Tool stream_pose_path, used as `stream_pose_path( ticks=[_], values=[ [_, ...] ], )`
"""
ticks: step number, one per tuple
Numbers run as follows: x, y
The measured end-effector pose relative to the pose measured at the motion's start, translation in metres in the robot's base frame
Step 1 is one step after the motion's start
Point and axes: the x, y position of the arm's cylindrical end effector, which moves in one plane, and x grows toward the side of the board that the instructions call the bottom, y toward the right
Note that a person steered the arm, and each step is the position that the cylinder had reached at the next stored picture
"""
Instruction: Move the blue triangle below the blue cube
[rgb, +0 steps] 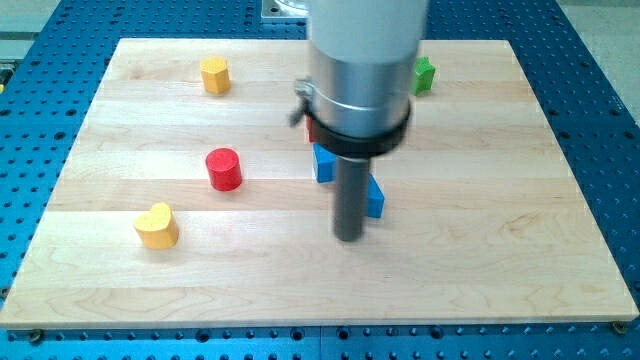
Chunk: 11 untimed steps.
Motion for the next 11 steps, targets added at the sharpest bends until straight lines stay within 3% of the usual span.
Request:
stream_pose_path(
  ticks=[1, 2, 6, 8, 9, 10, 11],
  values=[
    [-0.009, 0.056],
    [-0.029, 0.032],
    [-0.04, -0.032],
    [0.001, -0.036],
    [0.026, -0.082],
    [0.043, -0.24],
    [-0.007, -0.318]
  ],
)
